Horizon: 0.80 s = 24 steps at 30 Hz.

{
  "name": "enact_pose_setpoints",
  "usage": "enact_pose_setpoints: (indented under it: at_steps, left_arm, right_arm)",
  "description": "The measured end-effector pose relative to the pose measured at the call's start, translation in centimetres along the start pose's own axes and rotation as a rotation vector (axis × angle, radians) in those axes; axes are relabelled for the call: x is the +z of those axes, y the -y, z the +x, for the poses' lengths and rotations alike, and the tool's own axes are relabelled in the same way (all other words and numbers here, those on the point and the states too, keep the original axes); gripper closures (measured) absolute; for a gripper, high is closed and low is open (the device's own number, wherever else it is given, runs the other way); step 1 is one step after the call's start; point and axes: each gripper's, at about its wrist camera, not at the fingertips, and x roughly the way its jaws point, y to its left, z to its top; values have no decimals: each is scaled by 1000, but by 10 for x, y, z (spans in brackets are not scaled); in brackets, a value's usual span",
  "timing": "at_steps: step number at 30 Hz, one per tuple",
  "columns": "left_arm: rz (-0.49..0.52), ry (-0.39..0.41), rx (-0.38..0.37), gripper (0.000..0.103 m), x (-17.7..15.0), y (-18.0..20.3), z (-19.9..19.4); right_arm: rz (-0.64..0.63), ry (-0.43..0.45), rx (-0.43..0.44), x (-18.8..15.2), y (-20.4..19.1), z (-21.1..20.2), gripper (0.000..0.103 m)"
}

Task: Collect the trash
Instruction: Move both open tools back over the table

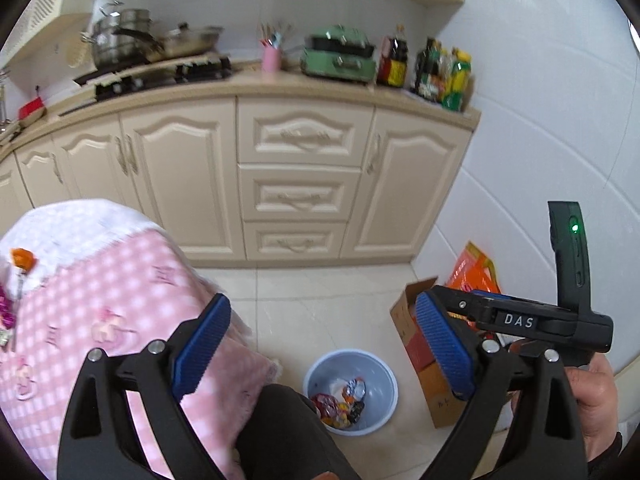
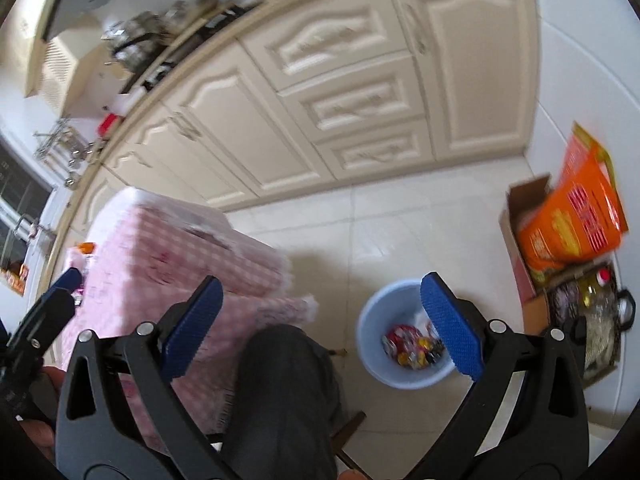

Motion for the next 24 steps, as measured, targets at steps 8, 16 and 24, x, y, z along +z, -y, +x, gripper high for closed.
enact_pose_setpoints:
  at_steps: [8, 16, 24]
  left_arm:
    - [-68, 136, 109, 9, 15, -58, -75]
    - [-140, 248, 255, 8, 18, -119, -150]
    - [-181, 304, 450, 7, 4, -182, -200]
  right_arm:
    - [-157, 75, 127, 19, -102, -18, 6]
    - [-299, 101, 246, 19, -202, -23, 6]
    - [-459, 85, 333, 0, -298, -8, 6]
